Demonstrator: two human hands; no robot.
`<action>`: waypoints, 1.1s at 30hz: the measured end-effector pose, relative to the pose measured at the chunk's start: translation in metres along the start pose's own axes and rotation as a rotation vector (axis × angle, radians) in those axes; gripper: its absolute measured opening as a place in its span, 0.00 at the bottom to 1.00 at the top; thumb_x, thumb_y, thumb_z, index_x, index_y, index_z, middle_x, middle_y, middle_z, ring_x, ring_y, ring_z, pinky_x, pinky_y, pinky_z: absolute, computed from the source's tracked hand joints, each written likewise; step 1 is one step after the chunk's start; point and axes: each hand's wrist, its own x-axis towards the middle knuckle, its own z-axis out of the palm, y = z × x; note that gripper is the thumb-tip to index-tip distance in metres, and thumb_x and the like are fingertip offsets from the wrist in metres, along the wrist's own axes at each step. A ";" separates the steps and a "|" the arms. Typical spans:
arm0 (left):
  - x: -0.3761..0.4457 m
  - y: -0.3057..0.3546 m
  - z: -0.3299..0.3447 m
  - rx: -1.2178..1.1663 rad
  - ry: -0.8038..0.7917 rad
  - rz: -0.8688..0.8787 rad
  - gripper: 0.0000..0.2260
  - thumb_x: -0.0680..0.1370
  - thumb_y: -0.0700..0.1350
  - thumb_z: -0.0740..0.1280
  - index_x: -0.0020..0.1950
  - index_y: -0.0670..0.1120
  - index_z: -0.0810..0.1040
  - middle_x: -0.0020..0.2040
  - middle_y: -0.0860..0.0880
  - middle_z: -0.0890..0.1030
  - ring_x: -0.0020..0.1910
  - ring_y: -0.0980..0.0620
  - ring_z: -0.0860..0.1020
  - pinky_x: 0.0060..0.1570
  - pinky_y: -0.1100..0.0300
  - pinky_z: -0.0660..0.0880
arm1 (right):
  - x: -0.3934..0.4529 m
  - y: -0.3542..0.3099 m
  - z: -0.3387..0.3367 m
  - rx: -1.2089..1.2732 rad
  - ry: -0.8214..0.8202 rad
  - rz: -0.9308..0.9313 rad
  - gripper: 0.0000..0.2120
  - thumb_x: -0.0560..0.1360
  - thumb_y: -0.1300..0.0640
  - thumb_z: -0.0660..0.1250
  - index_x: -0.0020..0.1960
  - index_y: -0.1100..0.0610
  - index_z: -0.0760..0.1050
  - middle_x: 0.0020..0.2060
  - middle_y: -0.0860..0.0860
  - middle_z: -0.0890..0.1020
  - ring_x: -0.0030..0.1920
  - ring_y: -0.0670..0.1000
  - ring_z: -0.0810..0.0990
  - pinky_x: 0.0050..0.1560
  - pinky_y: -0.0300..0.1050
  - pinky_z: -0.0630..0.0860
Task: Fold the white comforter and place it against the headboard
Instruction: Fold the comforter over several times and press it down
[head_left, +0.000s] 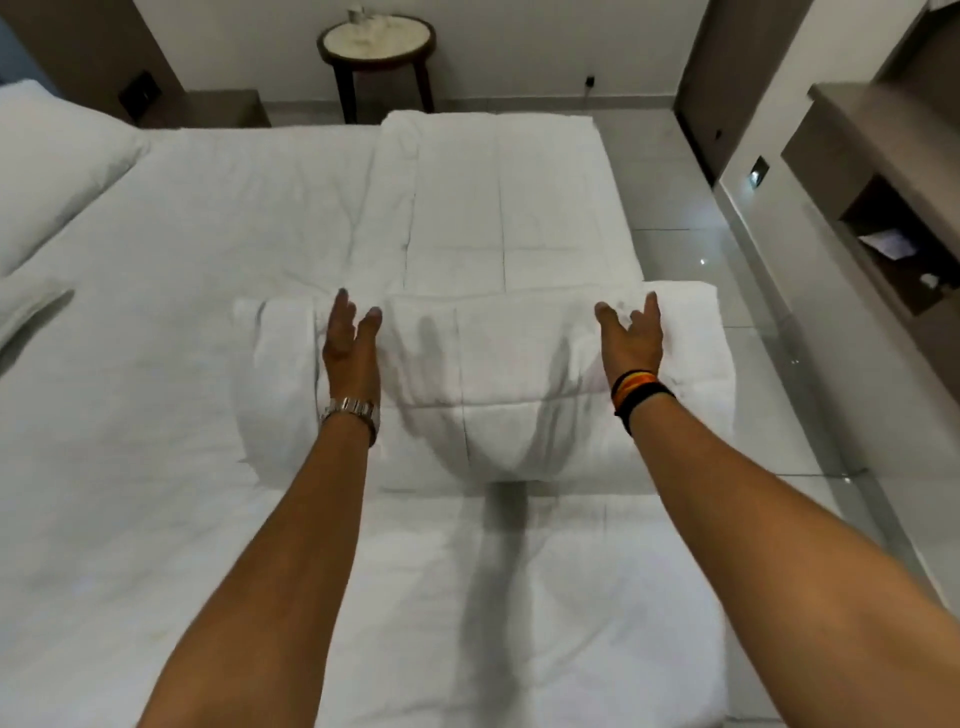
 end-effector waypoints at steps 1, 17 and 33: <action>0.013 -0.003 0.007 0.036 -0.041 0.003 0.26 0.83 0.46 0.69 0.81 0.52 0.68 0.79 0.48 0.71 0.74 0.55 0.71 0.62 0.72 0.68 | 0.011 0.005 0.006 -0.052 0.007 -0.022 0.40 0.81 0.52 0.72 0.85 0.52 0.55 0.81 0.55 0.66 0.79 0.53 0.66 0.76 0.41 0.63; 0.034 -0.158 0.018 0.181 0.514 -0.612 0.59 0.63 0.74 0.75 0.82 0.69 0.40 0.84 0.41 0.32 0.80 0.35 0.63 0.74 0.42 0.69 | 0.044 0.138 0.075 0.068 0.533 0.603 0.74 0.60 0.26 0.78 0.83 0.46 0.29 0.80 0.65 0.59 0.74 0.67 0.71 0.72 0.66 0.67; -0.066 -0.103 -0.003 -0.156 0.478 -0.363 0.52 0.67 0.47 0.84 0.83 0.59 0.58 0.66 0.59 0.70 0.58 0.56 0.72 0.59 0.66 0.65 | -0.044 0.106 -0.005 0.239 0.494 0.288 0.59 0.60 0.42 0.86 0.81 0.44 0.56 0.59 0.51 0.76 0.54 0.52 0.75 0.55 0.45 0.69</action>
